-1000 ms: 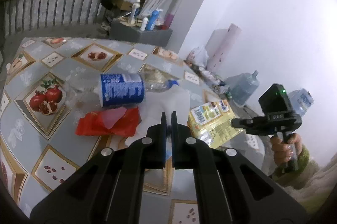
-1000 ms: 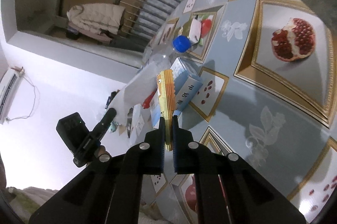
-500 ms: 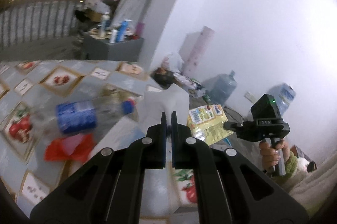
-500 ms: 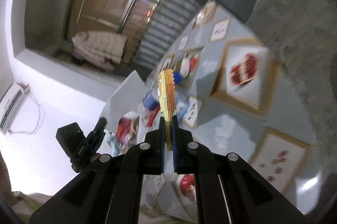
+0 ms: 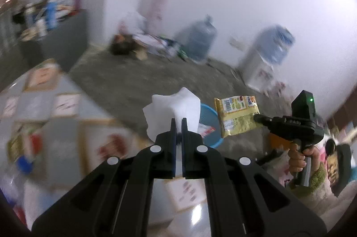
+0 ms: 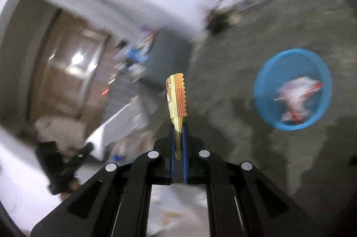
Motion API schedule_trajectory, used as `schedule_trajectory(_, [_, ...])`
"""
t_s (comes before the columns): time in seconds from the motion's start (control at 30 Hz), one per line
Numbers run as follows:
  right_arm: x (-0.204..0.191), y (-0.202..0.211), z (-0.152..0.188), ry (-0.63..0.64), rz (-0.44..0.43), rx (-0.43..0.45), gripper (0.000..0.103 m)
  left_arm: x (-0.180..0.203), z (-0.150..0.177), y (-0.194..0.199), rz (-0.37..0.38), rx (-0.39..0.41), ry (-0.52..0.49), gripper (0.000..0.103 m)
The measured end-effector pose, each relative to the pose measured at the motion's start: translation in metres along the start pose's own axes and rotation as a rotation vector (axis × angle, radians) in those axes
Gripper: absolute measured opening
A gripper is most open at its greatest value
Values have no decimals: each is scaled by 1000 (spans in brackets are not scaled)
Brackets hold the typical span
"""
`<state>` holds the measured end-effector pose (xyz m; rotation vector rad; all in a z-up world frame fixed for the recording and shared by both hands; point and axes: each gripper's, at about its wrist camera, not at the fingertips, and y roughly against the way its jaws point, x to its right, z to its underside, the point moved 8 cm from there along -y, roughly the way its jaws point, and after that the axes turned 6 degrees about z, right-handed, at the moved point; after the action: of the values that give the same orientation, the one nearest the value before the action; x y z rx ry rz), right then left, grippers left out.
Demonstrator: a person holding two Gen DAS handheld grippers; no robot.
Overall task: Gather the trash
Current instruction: 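Carry the packet and tissue over the wastebasket and open both tools, then move both open tools back to the table toward the bottle and box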
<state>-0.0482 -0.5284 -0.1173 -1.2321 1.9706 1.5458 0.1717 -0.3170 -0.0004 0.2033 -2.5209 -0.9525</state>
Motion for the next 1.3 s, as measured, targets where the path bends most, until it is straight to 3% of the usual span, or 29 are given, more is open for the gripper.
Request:
schedule_trajectory(0.17, [82,5,0,-169,166,8,6,37,-8,-91,56,-156,-37,2])
schedule_trajectory(0.43, [181,-35,19,-520,242,-49,6,58,3,-221,41,-368,-61,2])
schedule_trajectory(0.73, [239,-104,18,-790,274,-81,6,61,5,-317,15,-454,-56,2])
schedule_trajectory(0.77, [244,-114,16,-826,267,-82,7,60,4,-329,10,-454,-57,6])
schedule_trajectory(0.83, [249,-128,7,-859,239,-53,10,59,5,-341,9,-470,-43,29])
schedule_trajectory(0.87, [251,-138,2,-847,250,-53,19,54,4,-344,-1,-467,-27,44])
schedule_trajectory(0.9, [253,-144,1,-832,289,-67,28,50,0,-346,-18,-450,-11,45])
schedule_trajectory(0.93, [257,-147,1,-826,327,-72,45,49,-2,-347,-26,-443,-4,45])
schedule_trajectory(0.97, [261,-151,3,-828,360,-71,50,48,-4,-344,-24,-441,0,46])
schedule_trajectory(1.1, [260,-148,8,-833,355,-59,50,51,-14,-325,-7,-395,-25,51])
schedule_trajectory(1.3, [256,-132,6,-797,348,-33,50,55,-30,-294,-7,-344,-42,52])
